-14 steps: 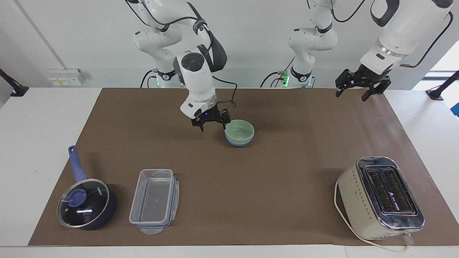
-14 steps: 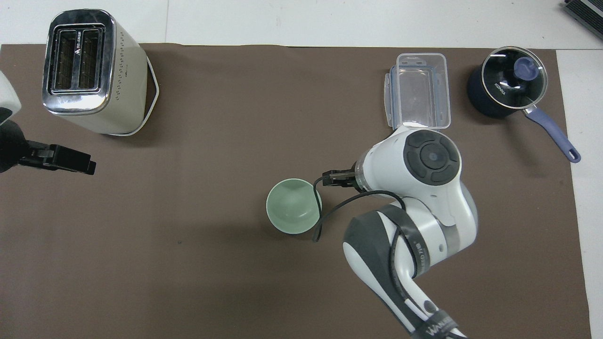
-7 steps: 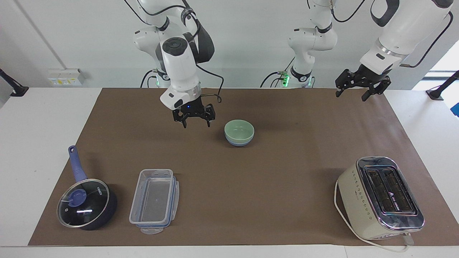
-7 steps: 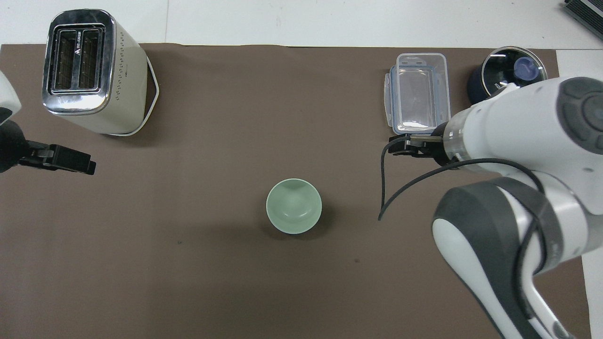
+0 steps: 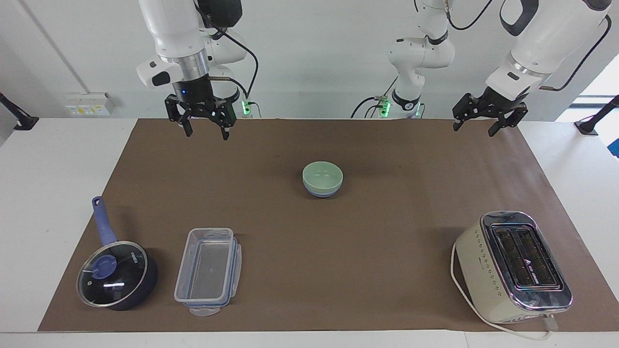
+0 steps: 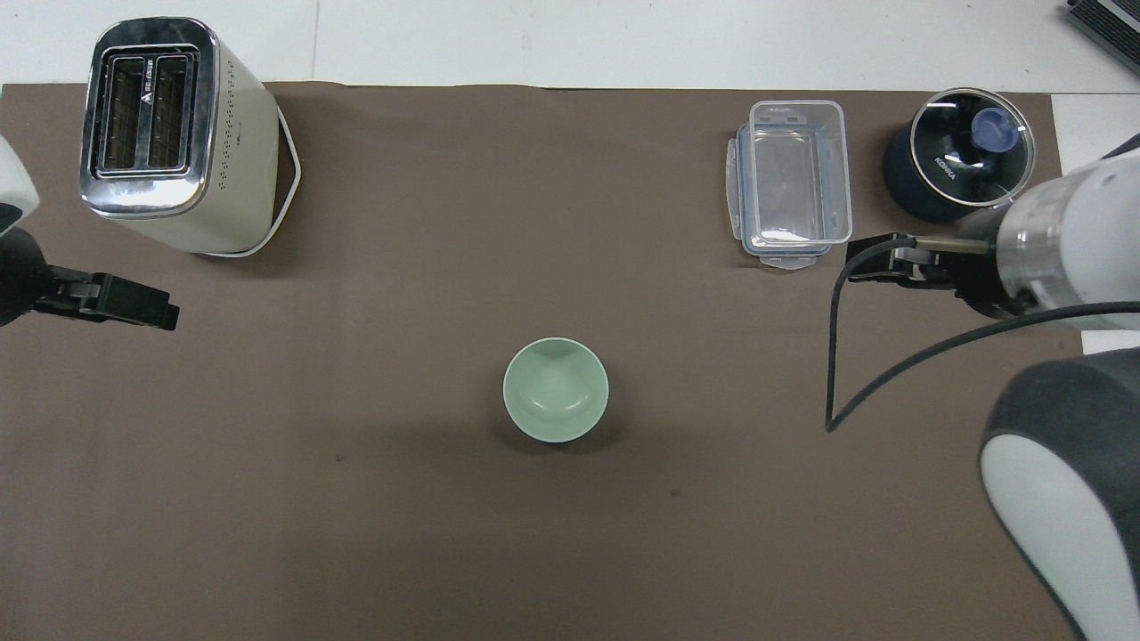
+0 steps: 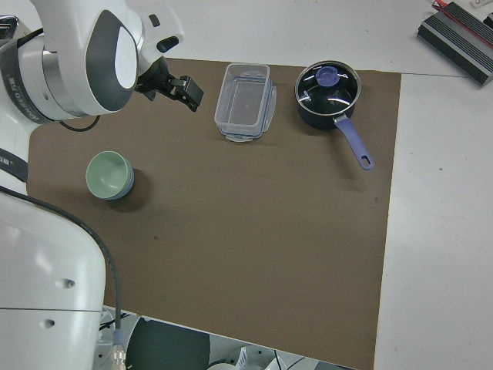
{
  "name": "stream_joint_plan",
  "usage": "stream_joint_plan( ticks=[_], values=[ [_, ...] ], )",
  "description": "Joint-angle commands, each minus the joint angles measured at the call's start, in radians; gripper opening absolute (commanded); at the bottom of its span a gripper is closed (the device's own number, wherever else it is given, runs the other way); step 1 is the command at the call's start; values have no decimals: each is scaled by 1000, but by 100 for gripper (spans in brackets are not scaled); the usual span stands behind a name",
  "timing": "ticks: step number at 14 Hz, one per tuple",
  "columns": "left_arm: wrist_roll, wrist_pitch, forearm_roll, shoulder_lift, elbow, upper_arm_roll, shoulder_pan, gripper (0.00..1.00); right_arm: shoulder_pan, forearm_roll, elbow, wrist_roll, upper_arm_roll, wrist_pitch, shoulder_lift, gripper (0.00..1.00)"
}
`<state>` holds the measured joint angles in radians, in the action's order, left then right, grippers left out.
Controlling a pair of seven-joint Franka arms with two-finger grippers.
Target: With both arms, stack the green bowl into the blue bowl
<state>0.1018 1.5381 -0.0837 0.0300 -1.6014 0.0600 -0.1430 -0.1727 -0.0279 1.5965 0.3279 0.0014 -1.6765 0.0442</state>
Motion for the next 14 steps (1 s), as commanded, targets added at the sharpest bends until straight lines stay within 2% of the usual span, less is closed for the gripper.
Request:
stream_joint_plan(
  ticks=[1, 4, 8, 14],
  values=[
    [6, -13, 22, -1, 20, -6, 8, 100, 82, -14, -98, -107, 9, 133, -12, 100],
    [4, -13, 22, -1, 20, -6, 8, 100, 119, 5, -130, -127, 8, 189, -1, 100],
    [3, -18, 22, 1, 20, -6, 8, 100, 148, 51, 2, -124, -11, 173, 78, 100],
    [3, -18, 22, 2, 18, -6, 8, 100, 150, 45, -4, -133, -8, 155, 75, 100]
  ],
)
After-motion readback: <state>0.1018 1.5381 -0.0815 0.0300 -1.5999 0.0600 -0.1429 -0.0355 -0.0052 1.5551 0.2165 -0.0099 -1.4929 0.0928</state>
